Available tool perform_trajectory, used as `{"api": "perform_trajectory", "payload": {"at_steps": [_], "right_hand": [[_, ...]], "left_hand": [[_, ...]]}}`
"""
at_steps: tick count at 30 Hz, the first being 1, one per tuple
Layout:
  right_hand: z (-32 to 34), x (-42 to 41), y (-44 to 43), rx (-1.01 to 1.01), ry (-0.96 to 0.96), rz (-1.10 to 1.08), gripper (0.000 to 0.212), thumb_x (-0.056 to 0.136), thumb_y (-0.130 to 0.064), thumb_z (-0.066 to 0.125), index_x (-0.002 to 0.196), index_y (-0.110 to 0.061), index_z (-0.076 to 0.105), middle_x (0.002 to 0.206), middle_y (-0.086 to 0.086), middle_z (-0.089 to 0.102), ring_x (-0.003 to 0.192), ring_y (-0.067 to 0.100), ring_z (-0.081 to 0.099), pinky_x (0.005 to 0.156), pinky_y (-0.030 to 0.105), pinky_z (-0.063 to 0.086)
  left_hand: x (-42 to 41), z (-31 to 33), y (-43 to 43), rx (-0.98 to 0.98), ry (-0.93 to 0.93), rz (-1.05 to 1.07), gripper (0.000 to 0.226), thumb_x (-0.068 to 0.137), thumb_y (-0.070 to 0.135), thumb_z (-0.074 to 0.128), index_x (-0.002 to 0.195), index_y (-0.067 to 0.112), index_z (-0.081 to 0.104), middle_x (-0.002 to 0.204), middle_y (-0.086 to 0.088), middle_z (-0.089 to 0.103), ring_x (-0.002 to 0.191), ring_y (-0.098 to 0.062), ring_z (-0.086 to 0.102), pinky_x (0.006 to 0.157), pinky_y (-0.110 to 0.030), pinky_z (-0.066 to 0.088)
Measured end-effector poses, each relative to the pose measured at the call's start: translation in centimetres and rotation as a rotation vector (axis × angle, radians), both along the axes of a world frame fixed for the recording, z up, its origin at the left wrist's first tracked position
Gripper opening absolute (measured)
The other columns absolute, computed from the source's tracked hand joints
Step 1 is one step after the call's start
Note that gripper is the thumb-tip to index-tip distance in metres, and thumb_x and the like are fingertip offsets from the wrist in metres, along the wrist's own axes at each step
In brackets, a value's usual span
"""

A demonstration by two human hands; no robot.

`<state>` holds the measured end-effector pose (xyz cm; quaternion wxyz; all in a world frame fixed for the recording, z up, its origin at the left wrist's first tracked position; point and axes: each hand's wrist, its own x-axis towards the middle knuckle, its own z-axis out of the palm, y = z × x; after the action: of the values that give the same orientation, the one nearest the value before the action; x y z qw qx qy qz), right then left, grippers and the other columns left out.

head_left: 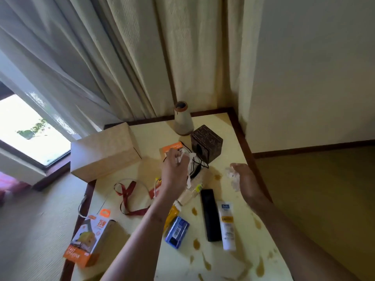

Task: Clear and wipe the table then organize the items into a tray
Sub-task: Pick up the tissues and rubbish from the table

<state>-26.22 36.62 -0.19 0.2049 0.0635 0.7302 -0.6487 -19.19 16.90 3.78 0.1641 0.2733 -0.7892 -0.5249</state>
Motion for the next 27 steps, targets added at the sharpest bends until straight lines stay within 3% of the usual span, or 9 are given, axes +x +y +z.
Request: {"api": "perform_trajectory", "payload": {"at_steps": [4,6,8,10,12,15,20,25,27], "right_hand": [[1.0,4.2,4.5,-0.078,-0.052,-0.021,0.035,0.084,-0.032,0.048,0.108,-0.013,0.065,0.071,-0.007,0.066,0.073,0.020,0.055,0.066,0.035,0.046],[1.3,6.2,7.4,-0.068,-0.045,-0.012,0.035,0.097,-0.026,0.040,0.117,-0.005,0.062,0.054,-0.011,0.063,0.070,0.021,0.053,0.071,0.038,0.045],[1.4,8.1,10.7,-0.063,-0.049,-0.023,0.035,0.108,-0.020,0.029,0.124,-0.006,0.057,0.068,-0.011,0.069,0.079,0.022,0.057,0.073,0.038,0.047],[0.9,9.9,14.9,-0.047,-0.067,-0.033,0.040,0.111,-0.028,0.025,0.129,-0.010,0.055,0.107,0.004,0.069,0.099,0.026,0.060,0.084,0.041,0.049],[-0.1,11.5,19.4,-0.003,-0.071,-0.024,0.039,0.110,-0.034,0.027,0.129,-0.018,0.057,0.123,0.008,0.063,0.108,0.027,0.061,0.092,0.047,0.050],[-2.1,13.7,26.4,0.032,-0.115,-0.078,0.031,0.108,-0.015,0.033,0.127,-0.017,0.059,0.121,0.014,0.064,0.103,0.030,0.062,0.087,0.045,0.051],[-6.9,17.3,36.4,0.116,-0.245,-0.081,0.030,0.095,-0.018,0.047,0.110,-0.038,0.064,0.108,0.008,0.074,0.100,0.032,0.071,0.095,0.055,0.056],[-14.2,20.3,44.3,0.174,-0.325,-0.169,0.016,0.100,-0.012,0.053,0.110,-0.016,0.066,0.104,0.010,0.075,0.089,0.024,0.074,0.071,0.039,0.059],[-17.9,21.4,46.2,0.175,-0.349,-0.197,0.019,0.098,-0.007,0.056,0.110,-0.014,0.069,0.104,0.008,0.076,0.089,0.021,0.074,0.069,0.037,0.058]], "left_hand": [[3.2,1.6,5.5,0.077,0.047,-0.129,0.004,0.102,0.029,0.054,0.102,0.027,0.058,0.085,0.002,0.062,0.073,-0.017,0.057,0.065,-0.041,0.049],[4.6,1.6,9.0,0.104,0.024,-0.213,0.016,0.105,0.028,0.048,0.116,0.027,0.060,0.086,0.007,0.061,0.071,-0.011,0.057,0.064,-0.038,0.049],[5.8,1.6,12.8,0.128,-0.011,-0.289,0.022,0.109,0.023,0.043,0.121,0.024,0.062,0.077,0.011,0.054,0.059,-0.005,0.050,0.058,-0.029,0.043],[6.8,1.3,17.0,0.193,-0.049,-0.345,0.028,0.111,0.019,0.038,0.121,0.021,0.064,0.072,0.012,0.051,0.055,-0.003,0.046,0.057,-0.026,0.040],[7.7,0.7,21.4,0.234,-0.089,-0.383,0.031,0.111,0.018,0.037,0.117,0.020,0.068,0.082,0.015,0.060,0.071,0.001,0.056,0.068,-0.025,0.046],[9.0,-1.1,28.5,0.281,-0.144,-0.401,0.032,0.111,0.018,0.039,0.109,0.020,0.071,0.104,0.018,0.067,0.097,-0.002,0.061,0.084,-0.022,0.048],[11.3,-5.3,39.5,0.424,-0.220,-0.410,0.031,0.109,0.016,0.040,0.102,0.010,0.070,0.095,0.007,0.067,0.087,-0.010,0.060,0.077,-0.024,0.046],[12.8,-13.7,48.1,0.563,-0.362,-0.395,0.024,0.106,0.018,0.042,0.098,0.009,0.063,0.085,0.000,0.062,0.070,-0.007,0.060,0.061,-0.019,0.048],[13.1,-18.1,50.1,0.583,-0.435,-0.381,0.025,0.105,0.024,0.041,0.097,0.012,0.062,0.087,-0.005,0.066,0.079,-0.015,0.066,0.065,-0.026,0.051]]}}
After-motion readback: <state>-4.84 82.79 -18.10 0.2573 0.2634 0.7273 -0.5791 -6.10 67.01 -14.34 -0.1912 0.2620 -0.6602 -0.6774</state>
